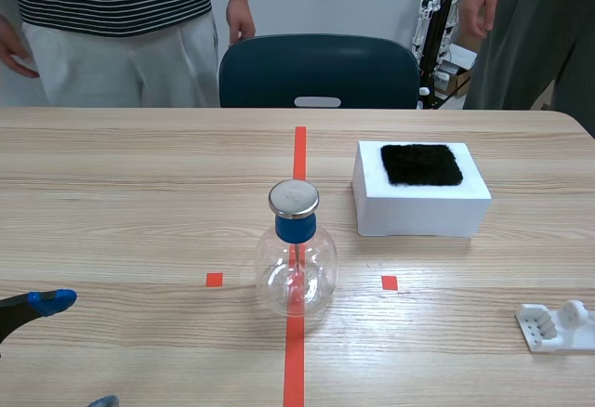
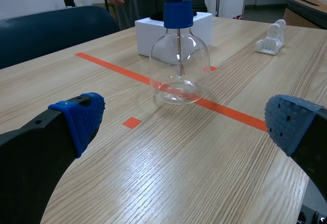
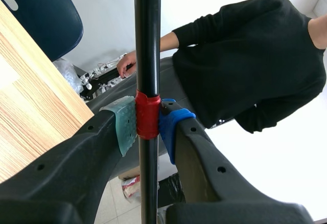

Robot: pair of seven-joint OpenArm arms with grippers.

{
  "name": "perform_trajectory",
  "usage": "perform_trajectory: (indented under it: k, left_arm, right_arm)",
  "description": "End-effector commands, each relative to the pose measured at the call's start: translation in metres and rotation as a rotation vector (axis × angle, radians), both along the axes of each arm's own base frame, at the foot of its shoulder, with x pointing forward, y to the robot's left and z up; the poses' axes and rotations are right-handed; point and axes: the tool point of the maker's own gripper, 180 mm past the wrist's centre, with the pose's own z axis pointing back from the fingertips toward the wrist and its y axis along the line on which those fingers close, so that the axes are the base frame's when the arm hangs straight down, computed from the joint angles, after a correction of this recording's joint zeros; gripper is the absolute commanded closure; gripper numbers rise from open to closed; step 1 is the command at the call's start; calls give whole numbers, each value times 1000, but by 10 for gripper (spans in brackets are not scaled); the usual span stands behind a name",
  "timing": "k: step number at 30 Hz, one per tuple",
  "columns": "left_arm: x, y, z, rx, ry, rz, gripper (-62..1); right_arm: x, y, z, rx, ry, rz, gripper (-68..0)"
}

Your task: Do the electroscope experiment. move the rod toward and away from the electroscope

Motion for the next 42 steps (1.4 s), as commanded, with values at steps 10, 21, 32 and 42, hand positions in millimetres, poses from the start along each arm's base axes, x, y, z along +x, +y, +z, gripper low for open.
perform_trajectory:
  k: [10,21,32,42]
  left_arm:
    - [1,4,13,-39,-45,9,-623]
    - [1,4,13,-39,-45,9,-623]
    - [1,4,13,-39,-45,9,-623]
    - [1,4,13,-39,-45,9,-623]
  right_arm:
    - [3,14,-2,-65,22,69,-2]
    - [2,23,-20,-104,113,121,-2]
    - [1,24,-24,-144,129,128,-2]
    - [1,24,-24,-144,129,126,-2]
